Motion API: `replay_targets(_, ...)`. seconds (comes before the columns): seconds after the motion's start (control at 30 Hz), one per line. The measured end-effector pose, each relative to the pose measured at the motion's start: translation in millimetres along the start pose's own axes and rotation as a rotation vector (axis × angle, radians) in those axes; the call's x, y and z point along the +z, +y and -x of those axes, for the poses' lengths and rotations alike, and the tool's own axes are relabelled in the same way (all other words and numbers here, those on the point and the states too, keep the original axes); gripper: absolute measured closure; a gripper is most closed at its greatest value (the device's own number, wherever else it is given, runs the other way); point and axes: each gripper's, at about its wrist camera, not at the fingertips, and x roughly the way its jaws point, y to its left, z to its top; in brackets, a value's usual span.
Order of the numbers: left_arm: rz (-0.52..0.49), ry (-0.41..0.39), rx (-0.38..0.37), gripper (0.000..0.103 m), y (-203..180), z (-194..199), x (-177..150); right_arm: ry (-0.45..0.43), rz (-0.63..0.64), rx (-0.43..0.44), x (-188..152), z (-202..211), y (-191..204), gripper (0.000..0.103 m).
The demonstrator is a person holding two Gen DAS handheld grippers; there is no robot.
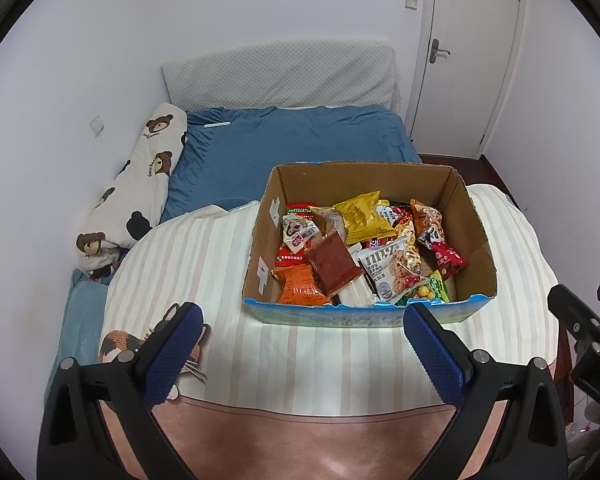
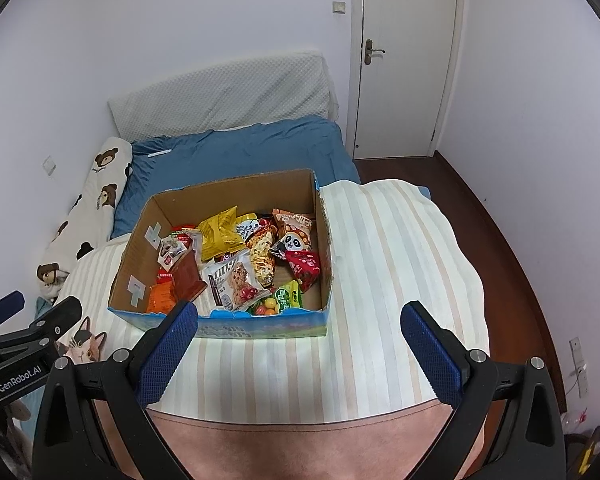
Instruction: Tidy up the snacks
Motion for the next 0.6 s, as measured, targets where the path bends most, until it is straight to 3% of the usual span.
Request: replay_targets(0.6,-0.008,-0.031,-0.011,0.0,-2,11,6,-0.007,-0.009,0.005,0,3,1,0.0)
